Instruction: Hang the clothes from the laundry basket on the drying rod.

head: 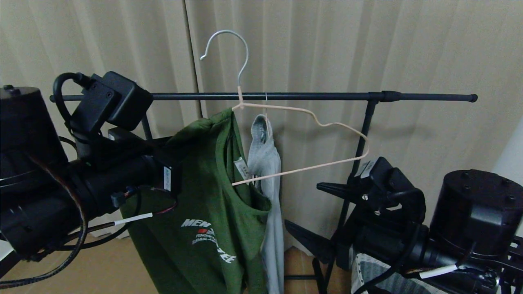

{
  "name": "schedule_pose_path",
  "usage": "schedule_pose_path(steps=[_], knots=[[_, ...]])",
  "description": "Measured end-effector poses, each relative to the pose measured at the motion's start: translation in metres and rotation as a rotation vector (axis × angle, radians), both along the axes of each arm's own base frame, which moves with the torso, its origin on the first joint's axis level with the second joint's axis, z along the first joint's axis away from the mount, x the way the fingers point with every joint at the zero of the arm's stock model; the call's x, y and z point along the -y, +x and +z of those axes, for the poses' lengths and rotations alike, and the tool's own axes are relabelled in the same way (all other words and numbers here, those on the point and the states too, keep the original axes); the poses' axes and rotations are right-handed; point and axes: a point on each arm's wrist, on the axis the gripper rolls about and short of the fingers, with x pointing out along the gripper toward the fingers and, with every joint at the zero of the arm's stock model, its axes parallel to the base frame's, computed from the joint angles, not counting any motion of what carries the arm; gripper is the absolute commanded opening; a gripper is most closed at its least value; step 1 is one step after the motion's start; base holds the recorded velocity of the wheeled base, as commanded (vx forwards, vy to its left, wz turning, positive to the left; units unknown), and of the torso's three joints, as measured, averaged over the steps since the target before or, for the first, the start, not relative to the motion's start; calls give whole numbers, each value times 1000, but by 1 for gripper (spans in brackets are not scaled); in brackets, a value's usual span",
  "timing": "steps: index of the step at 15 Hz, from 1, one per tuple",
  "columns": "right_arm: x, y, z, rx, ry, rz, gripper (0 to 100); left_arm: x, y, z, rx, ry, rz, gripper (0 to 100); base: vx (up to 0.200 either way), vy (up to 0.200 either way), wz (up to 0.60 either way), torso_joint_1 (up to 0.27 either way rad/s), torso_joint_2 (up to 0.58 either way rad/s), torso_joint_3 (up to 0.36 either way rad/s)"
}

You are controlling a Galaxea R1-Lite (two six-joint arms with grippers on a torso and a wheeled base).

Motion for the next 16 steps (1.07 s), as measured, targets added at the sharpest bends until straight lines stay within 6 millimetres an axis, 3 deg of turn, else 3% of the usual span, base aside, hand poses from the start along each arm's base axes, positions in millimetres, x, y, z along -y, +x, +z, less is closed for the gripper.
schedule_pose_path(steps=[8, 12, 16], knots=[[-23, 26, -12, -30, -15, -18, 100, 12, -17, 13, 69, -42, -88, 0, 0, 0, 0, 0, 0, 0], [-15, 31, -25, -67, -49, -53, 100, 9, -20, 18, 84, -54, -88, 0, 0, 0, 0, 0, 0, 0], [13, 32, -36, -104, -87, -130, 100, 0, -17, 20, 102, -37, -45, 0, 0, 0, 0, 0, 0, 0]])
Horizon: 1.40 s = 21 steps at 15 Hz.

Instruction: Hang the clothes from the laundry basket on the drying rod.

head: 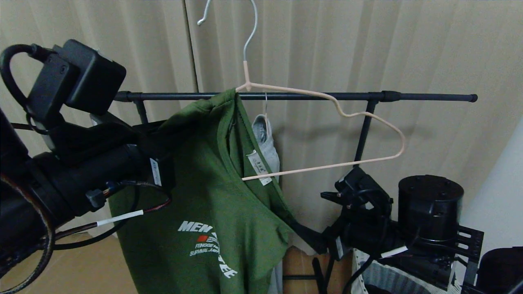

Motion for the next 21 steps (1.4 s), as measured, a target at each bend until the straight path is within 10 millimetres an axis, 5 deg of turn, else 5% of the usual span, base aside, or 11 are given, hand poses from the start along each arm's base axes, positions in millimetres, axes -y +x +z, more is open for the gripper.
schedule_pose_path(steps=[5, 9, 16, 21], knots=[[57, 18, 9, 39, -16, -204, 100, -18, -1, -10, 24, 104, 67, 0, 0, 0, 0, 0, 0, 0], [80, 37, 28, 109, 10, -310, 100, -32, -10, -38, 14, 280, 94, 0, 0, 0, 0, 0, 0, 0], [78, 37, 43, 147, 29, -302, 100, -43, -15, -65, -43, 397, 143, 0, 0, 0, 0, 0, 0, 0], [55, -8, 54, 113, 24, -135, 100, -43, -12, -66, -89, 337, 227, 0, 0, 0, 0, 0, 0, 0]])
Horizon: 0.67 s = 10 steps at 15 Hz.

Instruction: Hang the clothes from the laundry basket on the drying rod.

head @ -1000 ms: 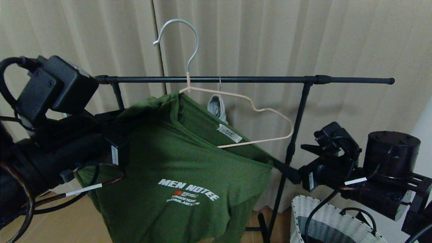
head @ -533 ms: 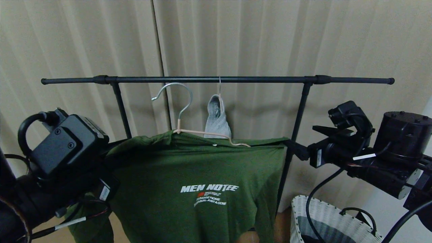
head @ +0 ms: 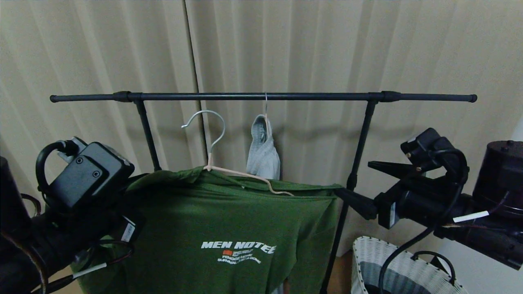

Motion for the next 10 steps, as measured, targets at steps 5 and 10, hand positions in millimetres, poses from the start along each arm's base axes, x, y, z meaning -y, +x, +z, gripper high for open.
schedule_pose_path(steps=[5, 10], knots=[[-11, -26, -4, -22, 2, 152, 100, 11, 1, 9, 19, -139, 8, 0, 0, 0, 0, 0, 0, 0], [-14, -26, 8, 40, 2, 235, 100, 21, 9, 10, 62, -166, -13, 0, 0, 0, 0, 0, 0, 0]])
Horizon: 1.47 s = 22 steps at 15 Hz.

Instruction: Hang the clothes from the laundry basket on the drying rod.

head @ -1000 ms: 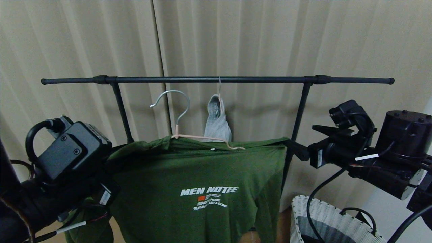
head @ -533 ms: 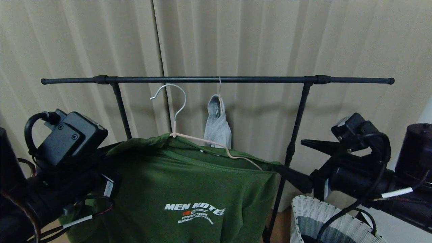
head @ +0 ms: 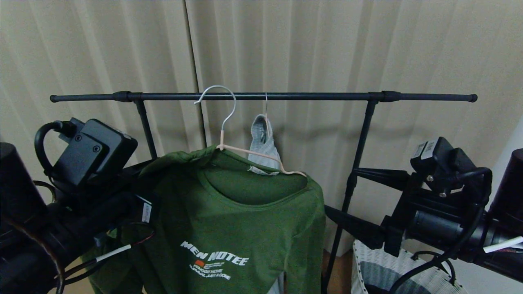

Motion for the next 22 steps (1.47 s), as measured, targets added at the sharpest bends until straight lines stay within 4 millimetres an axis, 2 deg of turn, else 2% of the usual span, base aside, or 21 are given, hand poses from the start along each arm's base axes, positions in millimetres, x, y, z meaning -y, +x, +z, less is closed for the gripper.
schedule_pose_path(steps=[7, 13, 20, 21, 22], knots=[[-24, 29, 27, 133, -22, 22, 100, 22, 5, 2, 38, -28, -62, 0, 0, 0, 0, 0, 0, 0], [-47, 51, 35, 167, -28, 30, 100, 39, 7, -2, 29, -20, -97, 0, 0, 0, 0, 0, 0, 0], [-56, 65, 22, 147, -76, -4, 100, 41, 7, 1, 56, -41, -102, 0, 0, 0, 0, 0, 0, 0], [-55, 67, 21, 144, -78, -8, 0, 41, 7, 0, 56, -41, -102, 0, 0, 0, 0, 0, 0, 0], [-54, 68, 20, 143, -79, -13, 0, 40, 7, 0, 54, -39, -102, 0, 0, 0, 0, 0, 0, 0]])
